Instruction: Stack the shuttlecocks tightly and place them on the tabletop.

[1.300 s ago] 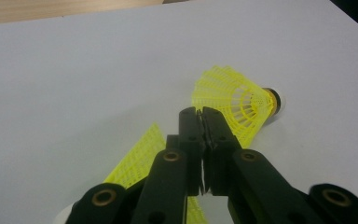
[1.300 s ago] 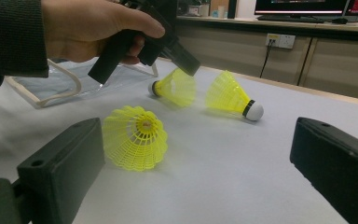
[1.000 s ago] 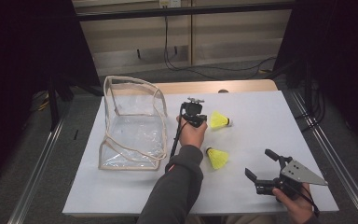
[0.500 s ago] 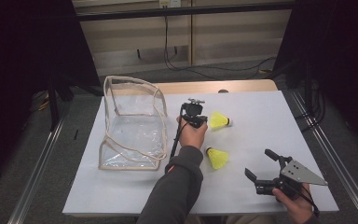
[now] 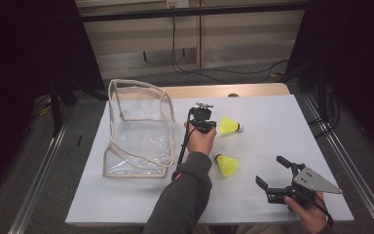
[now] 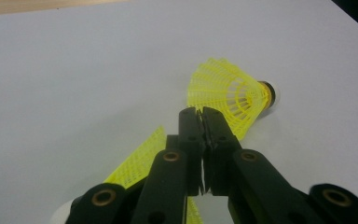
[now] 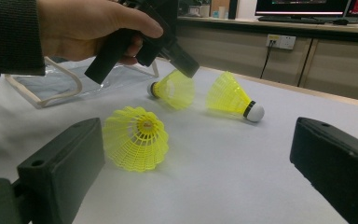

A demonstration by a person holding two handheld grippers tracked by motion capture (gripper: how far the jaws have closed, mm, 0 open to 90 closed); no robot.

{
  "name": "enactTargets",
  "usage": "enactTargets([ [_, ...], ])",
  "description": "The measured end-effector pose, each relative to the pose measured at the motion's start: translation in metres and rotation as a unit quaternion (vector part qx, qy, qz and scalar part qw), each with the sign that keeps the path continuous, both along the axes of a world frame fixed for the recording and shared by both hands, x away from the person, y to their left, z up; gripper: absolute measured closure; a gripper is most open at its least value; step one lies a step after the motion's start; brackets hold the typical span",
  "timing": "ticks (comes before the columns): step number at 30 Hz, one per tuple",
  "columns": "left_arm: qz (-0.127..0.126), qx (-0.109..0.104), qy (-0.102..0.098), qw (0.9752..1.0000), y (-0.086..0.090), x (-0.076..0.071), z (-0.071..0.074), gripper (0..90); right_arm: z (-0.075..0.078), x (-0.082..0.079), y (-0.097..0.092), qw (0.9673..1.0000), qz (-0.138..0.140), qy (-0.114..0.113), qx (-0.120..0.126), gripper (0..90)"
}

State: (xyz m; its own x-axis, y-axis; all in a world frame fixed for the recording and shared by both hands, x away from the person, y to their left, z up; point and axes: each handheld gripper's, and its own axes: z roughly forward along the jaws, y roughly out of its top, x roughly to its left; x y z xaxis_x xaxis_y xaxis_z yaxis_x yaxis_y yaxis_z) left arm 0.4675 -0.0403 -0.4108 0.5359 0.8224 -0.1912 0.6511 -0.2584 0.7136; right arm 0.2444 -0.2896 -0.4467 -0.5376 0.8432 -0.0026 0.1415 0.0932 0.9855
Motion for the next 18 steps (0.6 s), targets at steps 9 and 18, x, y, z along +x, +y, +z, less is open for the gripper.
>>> enactTargets([
  [9,0.002,-0.001,0.001,1.0000,0.0015,0.0013,-0.0002,86.8,-0.0004,0.0001,0.0002,1.0000,0.002,0.002,-0.001,2.4],
  [18,0.001,-0.009,-0.006,0.9999,0.0028,-0.0001,0.0030,84.7,-0.0005,0.0002,0.0002,1.0000,0.002,0.002,-0.002,2.4],
])
